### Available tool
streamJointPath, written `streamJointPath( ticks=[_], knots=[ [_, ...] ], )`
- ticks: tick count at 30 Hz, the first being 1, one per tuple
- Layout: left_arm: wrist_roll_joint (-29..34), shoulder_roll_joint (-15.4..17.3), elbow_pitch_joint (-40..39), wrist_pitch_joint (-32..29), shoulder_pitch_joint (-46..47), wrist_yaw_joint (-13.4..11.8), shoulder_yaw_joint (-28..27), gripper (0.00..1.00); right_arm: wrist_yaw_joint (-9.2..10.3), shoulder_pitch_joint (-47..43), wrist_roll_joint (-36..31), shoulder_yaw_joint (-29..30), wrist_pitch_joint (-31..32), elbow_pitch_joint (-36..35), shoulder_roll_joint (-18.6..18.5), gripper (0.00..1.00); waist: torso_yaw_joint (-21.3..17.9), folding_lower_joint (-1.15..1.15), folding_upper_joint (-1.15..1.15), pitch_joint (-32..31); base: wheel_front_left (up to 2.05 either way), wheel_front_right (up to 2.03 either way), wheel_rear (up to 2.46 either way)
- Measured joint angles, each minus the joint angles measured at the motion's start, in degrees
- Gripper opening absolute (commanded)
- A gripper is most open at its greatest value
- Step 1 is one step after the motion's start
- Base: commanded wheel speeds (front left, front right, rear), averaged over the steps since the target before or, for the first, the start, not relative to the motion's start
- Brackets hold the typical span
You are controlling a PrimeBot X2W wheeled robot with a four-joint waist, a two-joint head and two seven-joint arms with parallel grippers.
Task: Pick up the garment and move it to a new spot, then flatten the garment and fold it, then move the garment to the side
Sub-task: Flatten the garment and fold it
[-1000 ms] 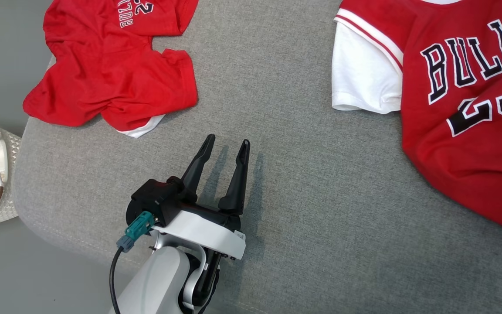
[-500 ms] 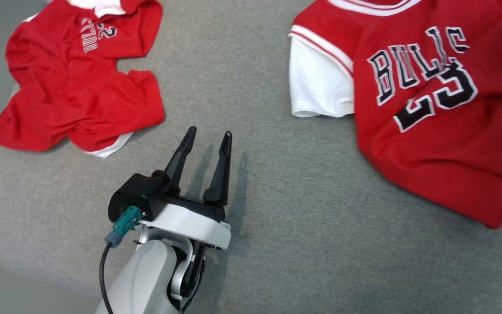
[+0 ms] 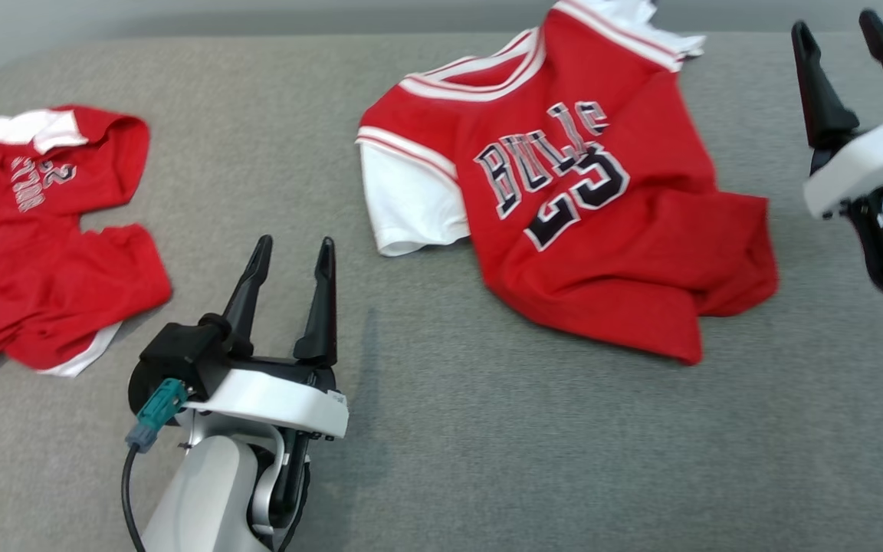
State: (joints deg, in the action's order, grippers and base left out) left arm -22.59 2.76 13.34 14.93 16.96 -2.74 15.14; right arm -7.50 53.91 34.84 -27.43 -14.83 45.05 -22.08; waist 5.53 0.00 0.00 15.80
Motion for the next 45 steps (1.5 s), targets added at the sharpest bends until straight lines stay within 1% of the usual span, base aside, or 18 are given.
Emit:
streamJointPath(
  ticks=[1, 3, 7, 9, 12, 16, 20, 24, 28, 31, 34, 37, 45],
  knots=[
    [0.0, 0.0, 0.0, 0.0, 0.0, 0.0, 0.0, 1.00, 0.00, 0.0, 0.0, 0.0, 0.0, 0.0, 0.0, 1.00, 0.0, 0.00, 0.00, 0.0, 0.00, 0.00, 0.00],
    [0.5, 0.0, 0.0, 0.0, -0.6, 0.2, -1.0, 1.00, 0.00, -3.9, -0.1, 2.0, -0.1, -3.0, 0.0, 1.00, -1.6, 0.00, 0.00, -1.3, 0.00, 0.00, 0.00],
    [0.9, 0.0, -0.3, 0.0, -2.1, 0.2, -2.6, 1.00, 0.00, -13.1, -1.3, 8.3, -0.3, -10.0, 1.4, 1.00, -4.4, 0.00, 0.00, -3.7, 0.00, 0.00, 0.00],
    [1.2, 0.0, -0.3, 0.0, -3.0, 0.4, -3.3, 1.00, 0.00, -18.2, -1.9, 11.8, -0.3, -13.2, 3.2, 1.00, -5.5, 0.00, 0.00, -4.8, 0.00, 0.00, 0.00],
    [1.4, 0.0, -0.5, 0.0, -4.5, 0.7, -3.9, 1.00, 0.00, -25.1, -4.3, 15.6, -0.3, -17.4, 5.9, 1.00, -6.9, 0.00, 0.00, -6.2, 0.00, 0.00, 0.00],
    [1.5, 0.0, -0.4, 0.1, -6.6, 0.8, -4.1, 1.00, 0.00, -32.8, -7.2, 20.7, -0.3, -21.2, 9.8, 1.00, -8.1, 0.00, 0.00, -7.7, 0.00, 0.00, 0.00],
    [1.5, 0.0, -0.2, 0.1, -7.6, 0.9, -3.9, 1.00, 0.00, -37.0, -10.0, 22.7, -0.3, -23.1, 12.5, 1.00, -8.6, 0.00, 0.00, -8.2, 0.00, 0.00, 0.00],
    [1.6, 0.0, 0.0, 0.1, -8.0, 1.2, -3.5, 1.00, 0.00, -38.2, -10.9, 24.2, 0.2, -24.5, 14.2, 1.00, -8.3, 0.00, 0.00, -8.3, 0.00, 0.00, 0.00],
    [1.7, 0.0, 0.2, 0.1, -8.0, 1.2, -2.8, 1.00, 0.00, -38.4, -10.9, 25.0, 1.9, -24.5, 14.6, 1.00, -7.6, 0.00, 0.00, -8.2, 0.00, 0.00, 0.00],
    [1.8, 0.0, 0.3, 0.1, -8.0, 1.2, -2.2, 1.00, 0.00, -38.4, -10.9, 25.0, 4.4, -22.9, 14.4, 1.00, -7.0, 0.00, 0.00, -7.9, 0.00, 0.00, 0.00],
    [2.0, 0.0, 0.5, 0.1, -7.9, 1.3, -1.6, 1.00, 0.00, -37.8, -10.7, 25.7, 6.5, -20.6, 13.9, 1.00, -6.2, 0.00, 0.00, -7.3, 0.00, 0.00, 0.00],
    [2.3, 0.0, 0.5, 0.1, -7.1, 1.3, -1.5, 1.00, 0.00, -35.6, -9.0, 26.5, 8.5, -17.9, 14.1, 1.00, -5.3, 0.00, 0.00, -6.3, 0.00, 0.00, 0.00],
    [2.3, 0.0, 0.9, 0.0, -5.4, 1.4, -0.3, 1.00, 0.00, -30.9, -7.5, 25.1, 11.7, -9.8, 12.9, 1.00, -1.8, 0.00, 0.00, -3.7, 0.00, 0.00, 0.00]
  ],
)
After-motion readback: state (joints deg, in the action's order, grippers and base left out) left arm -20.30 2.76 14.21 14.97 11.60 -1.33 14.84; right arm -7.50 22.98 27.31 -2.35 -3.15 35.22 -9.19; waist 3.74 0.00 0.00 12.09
